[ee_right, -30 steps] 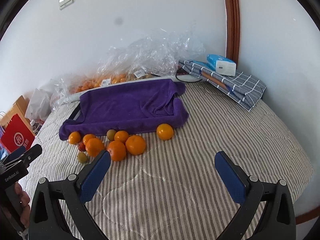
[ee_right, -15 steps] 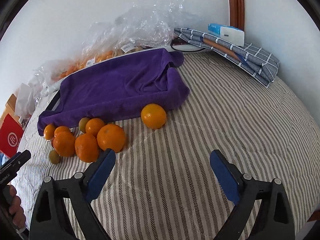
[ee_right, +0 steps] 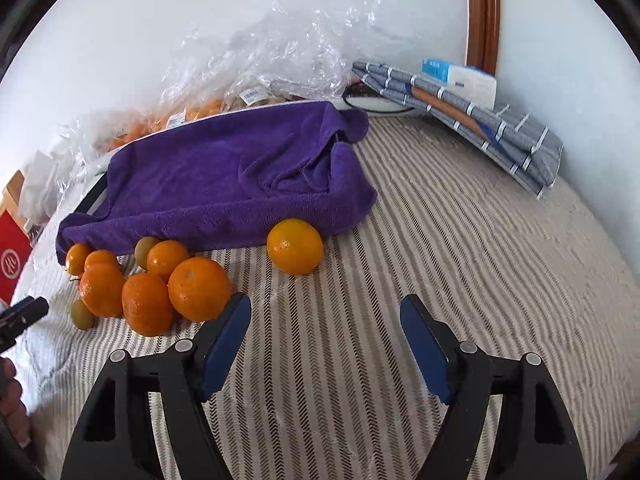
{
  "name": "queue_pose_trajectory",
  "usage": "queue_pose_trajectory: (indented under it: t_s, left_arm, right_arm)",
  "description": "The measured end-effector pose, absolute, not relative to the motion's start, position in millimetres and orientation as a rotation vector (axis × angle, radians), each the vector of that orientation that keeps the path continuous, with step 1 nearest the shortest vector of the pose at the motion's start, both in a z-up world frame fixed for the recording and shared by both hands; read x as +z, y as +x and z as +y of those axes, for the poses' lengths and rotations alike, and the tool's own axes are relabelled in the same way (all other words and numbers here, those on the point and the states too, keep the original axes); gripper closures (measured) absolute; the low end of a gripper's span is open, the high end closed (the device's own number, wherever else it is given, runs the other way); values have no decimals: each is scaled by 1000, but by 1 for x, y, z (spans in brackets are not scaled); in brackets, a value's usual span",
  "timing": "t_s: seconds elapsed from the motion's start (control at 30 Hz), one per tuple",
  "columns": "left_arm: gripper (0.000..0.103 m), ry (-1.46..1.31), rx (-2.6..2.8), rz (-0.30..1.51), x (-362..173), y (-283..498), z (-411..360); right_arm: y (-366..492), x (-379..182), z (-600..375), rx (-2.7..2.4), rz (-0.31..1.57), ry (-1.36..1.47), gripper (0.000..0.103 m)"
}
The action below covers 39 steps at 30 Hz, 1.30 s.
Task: Organize fruits
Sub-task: 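Move the right tool toward a large orange while the left tool approaches the yellow oval fruit, then close the right gripper on the large orange while the left gripper closes on the yellow oval fruit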
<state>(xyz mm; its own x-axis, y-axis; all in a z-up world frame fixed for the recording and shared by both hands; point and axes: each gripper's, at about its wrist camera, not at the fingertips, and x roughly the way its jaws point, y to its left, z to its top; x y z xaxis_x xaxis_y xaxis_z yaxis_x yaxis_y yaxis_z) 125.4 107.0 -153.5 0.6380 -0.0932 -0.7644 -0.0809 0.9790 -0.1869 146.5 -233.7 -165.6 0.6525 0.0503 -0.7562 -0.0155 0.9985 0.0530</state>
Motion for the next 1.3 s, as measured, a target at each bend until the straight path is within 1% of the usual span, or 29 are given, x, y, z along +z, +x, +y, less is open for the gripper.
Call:
queue_pose_trajectory:
  t_s: [0.1,0.17,0.27,0.33,0.47,0.53,0.57,0.6,0.67,0.7,0.83,0.93,0.97,1.23,1.3]
  left_arm:
    - [12,-283,-43,883,-155,128,113]
    - [12,-306,-45,882,-156,128,115]
    - [12,-306,-44,876,-157,126,114]
    - [12,-297,-43,877,-158,125,113]
    - [12,-276,-32,881,-159,126,111]
    - [14,-269,-19,887,-158,126,110]
    - [17,-256,-8,899,-157,127,109]
    - [20,-246,-9,904,-155,128,108]
    - [20,-235,-33,883,-146,130,104]
    - [20,-229,-39,871,-141,132,101]
    - [21,-188,-59,876,-133,154,87]
    - [29,-128,-51,906,-138,170,79]
    - [33,-117,-51,909,-138,173,77]
    - [41,-221,-121,917,-150,189,83]
    - [49,-241,-132,935,-156,191,82]
  right_arm:
    - [148,-165,-231,51,855,10,32]
    - [151,-166,-229,52,857,-2,33]
    - [158,-165,-228,59,854,5,35]
    - [164,-165,-228,60,853,15,40]
    - [182,-170,-222,88,879,20,45]
    - [189,-173,-218,96,897,15,53]
    - [193,-175,-216,103,913,17,56]
    - [195,-176,-215,104,922,19,60]
    - [199,-177,-214,90,926,13,64]
    - [199,-176,-213,97,924,14,68]
    - [196,-175,-212,110,916,9,68]
    - [189,-172,-213,120,899,2,68]
    - [186,-171,-213,123,891,1,68]
    - [174,-167,-213,165,865,27,68]
    - [174,-167,-213,172,863,32,68]
